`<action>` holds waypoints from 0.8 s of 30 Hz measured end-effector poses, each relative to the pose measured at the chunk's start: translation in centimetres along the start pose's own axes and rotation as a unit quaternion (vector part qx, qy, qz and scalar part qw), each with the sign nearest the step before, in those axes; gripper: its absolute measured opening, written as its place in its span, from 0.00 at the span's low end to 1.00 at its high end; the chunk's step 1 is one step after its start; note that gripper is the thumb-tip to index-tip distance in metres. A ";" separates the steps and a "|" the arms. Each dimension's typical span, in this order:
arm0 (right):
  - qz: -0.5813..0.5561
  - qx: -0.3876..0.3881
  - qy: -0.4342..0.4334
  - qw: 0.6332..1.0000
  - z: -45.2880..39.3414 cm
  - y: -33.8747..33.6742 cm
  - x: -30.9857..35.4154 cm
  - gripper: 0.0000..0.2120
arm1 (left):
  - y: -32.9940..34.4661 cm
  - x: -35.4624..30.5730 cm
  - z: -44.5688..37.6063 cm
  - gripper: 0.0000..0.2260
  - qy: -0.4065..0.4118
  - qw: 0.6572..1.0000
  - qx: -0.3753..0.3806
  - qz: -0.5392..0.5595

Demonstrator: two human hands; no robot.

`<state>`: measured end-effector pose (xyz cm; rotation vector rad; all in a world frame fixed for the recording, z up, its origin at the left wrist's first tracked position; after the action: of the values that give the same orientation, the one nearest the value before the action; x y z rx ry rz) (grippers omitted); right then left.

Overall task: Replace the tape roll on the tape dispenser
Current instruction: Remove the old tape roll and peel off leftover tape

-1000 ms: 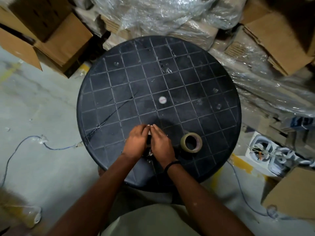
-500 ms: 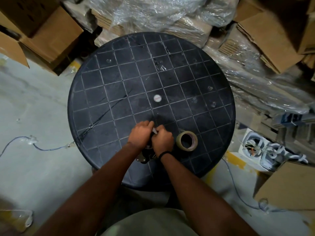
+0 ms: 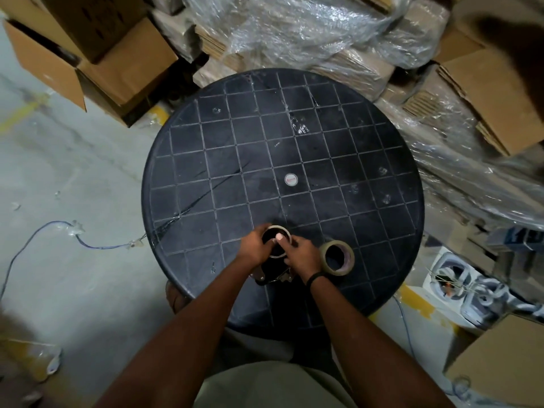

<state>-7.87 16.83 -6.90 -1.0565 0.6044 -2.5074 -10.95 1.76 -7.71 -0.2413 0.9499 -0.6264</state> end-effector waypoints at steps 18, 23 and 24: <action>0.127 -0.067 0.036 0.989 -1.9 -0.7 0.6 0.11 | -0.8 -1.9 -0.7 0.12 -0.028 0.979 -0.133 -0.153; -0.001 0.001 0.054 0.999 -2.7 0.5 0.5 0.20 | -3.0 -3.3 -2.4 0.15 0.008 0.980 -0.093 -0.174; -0.021 0.008 0.054 0.998 -2.8 0.7 0.5 0.20 | -3.1 -3.6 -2.4 0.15 0.019 0.982 -0.081 -0.169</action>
<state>-10.15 16.69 -8.74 -0.9427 0.5970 -2.6150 -15.72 1.59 -5.20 -0.5457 1.0076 -0.8687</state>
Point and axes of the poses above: each hand's wrist, its own z-axis away from the middle knuckle, its own y-axis out of the palm, x = y × z, the point moved 8 cm from there along -z, towards the middle knuckle, and after that the axes turned 1 degree about y, right-handed, at the moved point
